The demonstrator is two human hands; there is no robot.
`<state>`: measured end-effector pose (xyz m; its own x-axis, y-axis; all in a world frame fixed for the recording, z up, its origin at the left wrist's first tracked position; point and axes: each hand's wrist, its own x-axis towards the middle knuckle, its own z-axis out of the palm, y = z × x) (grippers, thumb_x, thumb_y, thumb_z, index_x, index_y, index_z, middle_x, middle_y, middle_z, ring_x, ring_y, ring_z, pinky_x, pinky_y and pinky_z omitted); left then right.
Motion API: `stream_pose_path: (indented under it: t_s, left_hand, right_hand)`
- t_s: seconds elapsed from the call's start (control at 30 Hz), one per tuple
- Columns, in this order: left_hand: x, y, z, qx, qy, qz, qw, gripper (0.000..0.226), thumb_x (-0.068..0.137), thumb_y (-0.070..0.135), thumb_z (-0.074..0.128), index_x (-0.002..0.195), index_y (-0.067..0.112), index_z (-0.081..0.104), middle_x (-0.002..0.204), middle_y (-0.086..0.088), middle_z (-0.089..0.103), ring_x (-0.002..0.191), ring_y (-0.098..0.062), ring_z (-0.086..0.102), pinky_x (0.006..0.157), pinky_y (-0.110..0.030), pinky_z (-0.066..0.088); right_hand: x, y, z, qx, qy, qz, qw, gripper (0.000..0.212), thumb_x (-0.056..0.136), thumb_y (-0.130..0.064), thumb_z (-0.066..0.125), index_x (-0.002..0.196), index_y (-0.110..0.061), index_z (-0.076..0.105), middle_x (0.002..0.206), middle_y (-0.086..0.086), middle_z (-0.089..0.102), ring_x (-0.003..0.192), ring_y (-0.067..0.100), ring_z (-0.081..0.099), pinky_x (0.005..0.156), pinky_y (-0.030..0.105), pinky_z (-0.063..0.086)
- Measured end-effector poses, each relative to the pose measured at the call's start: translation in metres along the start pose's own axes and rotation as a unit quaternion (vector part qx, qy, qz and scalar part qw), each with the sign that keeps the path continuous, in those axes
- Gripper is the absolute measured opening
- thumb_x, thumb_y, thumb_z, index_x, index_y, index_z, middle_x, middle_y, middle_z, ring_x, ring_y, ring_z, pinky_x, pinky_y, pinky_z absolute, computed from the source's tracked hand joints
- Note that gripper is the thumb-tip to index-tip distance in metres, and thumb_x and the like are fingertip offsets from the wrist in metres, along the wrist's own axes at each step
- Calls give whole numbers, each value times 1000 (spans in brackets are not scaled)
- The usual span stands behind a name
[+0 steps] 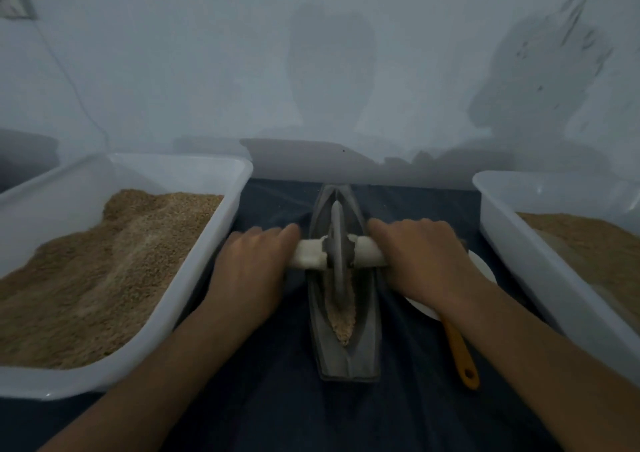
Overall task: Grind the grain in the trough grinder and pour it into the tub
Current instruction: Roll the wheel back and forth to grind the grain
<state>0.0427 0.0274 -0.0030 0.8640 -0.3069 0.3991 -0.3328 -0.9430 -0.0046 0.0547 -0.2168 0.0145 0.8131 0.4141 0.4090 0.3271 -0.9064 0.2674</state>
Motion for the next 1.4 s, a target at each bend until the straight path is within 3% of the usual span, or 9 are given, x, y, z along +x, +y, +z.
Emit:
stream_pose_path:
  t_s: [0.13,0.2,0.3,0.4,0.7,0.93,1.07,1.17,1.4]
  left_hand:
    - [-26,-4,-8,-67,-47,-3,997,41,82,24,75,90,38,37,92,11,61,82,-14,61,67,-36,48]
    - [-18,-4,-4,-61,-50,-23,997,33,84,25,73,92,34,43,95,9,63,84,-16,63,70,-38,53]
    - [19,2,8,19,-15,-36,999,23,87,23,70,94,28,49,97,3,67,87,-23,66,69,-34,45]
    - [64,8,15,85,-9,-71,994,15,92,17,64,98,25,54,98,-1,67,93,-28,66,74,-37,34]
    - [-4,15,5,30,38,-50,998,33,83,21,71,95,28,40,90,3,63,83,-25,60,69,-36,34]
    - [-9,9,-2,29,-13,-13,999,36,84,23,74,100,30,42,92,6,61,87,-22,61,74,-37,45]
    - [37,10,11,83,-5,-48,995,29,88,22,71,100,27,45,96,0,65,91,-27,65,74,-37,38]
    - [63,14,15,101,17,-67,993,22,91,20,67,101,25,49,94,-2,65,89,-28,64,76,-39,35]
    - [42,11,9,71,7,-43,997,26,90,21,68,108,27,49,102,1,65,96,-26,63,82,-39,42]
  right_hand:
    - [-15,-7,-18,-30,52,-44,997,50,47,-26,89,78,-24,50,53,-4,48,42,21,29,53,22,3]
    - [-3,-9,-12,-46,40,-39,997,43,55,-29,88,83,-24,55,59,-1,55,45,22,30,52,24,6]
    - [26,0,4,-15,-44,29,998,24,83,-39,70,100,-33,54,89,1,64,76,28,60,63,34,30]
    - [49,13,17,32,-103,74,991,27,84,-35,70,108,-32,58,103,3,66,95,31,64,71,37,36]
    - [16,0,-2,6,-57,5,998,30,87,-26,67,105,-29,43,92,-1,63,77,25,60,61,36,35]
    - [-18,-5,-8,-20,15,-12,1000,45,62,-21,86,88,-22,49,66,-2,59,47,22,49,49,26,17]
    - [21,2,13,17,-47,76,996,30,86,-26,69,94,-28,40,91,1,65,74,26,55,63,36,31]
    - [44,13,29,41,-68,105,991,26,87,-31,69,106,-27,51,99,4,66,89,31,63,68,38,36]
    - [27,7,20,23,-25,72,997,31,88,-30,70,106,-25,46,96,1,66,82,28,63,62,36,32]
